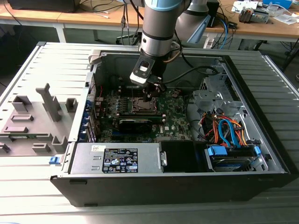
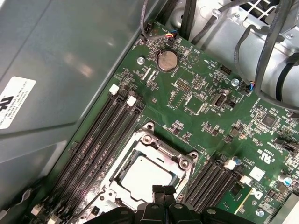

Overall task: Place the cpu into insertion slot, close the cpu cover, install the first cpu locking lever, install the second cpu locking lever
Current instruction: 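Install the first cpu locking lever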

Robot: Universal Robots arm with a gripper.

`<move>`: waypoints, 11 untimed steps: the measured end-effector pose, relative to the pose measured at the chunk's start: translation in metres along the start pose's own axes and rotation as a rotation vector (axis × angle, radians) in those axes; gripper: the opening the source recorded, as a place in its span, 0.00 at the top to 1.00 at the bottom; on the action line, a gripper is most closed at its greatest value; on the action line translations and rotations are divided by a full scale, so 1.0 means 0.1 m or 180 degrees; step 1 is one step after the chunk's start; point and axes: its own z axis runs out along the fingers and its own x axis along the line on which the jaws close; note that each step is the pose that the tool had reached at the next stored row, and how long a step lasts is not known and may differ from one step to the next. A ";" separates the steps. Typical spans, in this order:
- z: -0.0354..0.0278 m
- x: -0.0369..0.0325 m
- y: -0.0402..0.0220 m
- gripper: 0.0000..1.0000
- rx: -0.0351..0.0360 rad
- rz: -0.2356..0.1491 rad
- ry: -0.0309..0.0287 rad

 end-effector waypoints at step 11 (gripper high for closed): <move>0.000 0.000 0.000 0.89 0.0001 -0.0070 -0.0004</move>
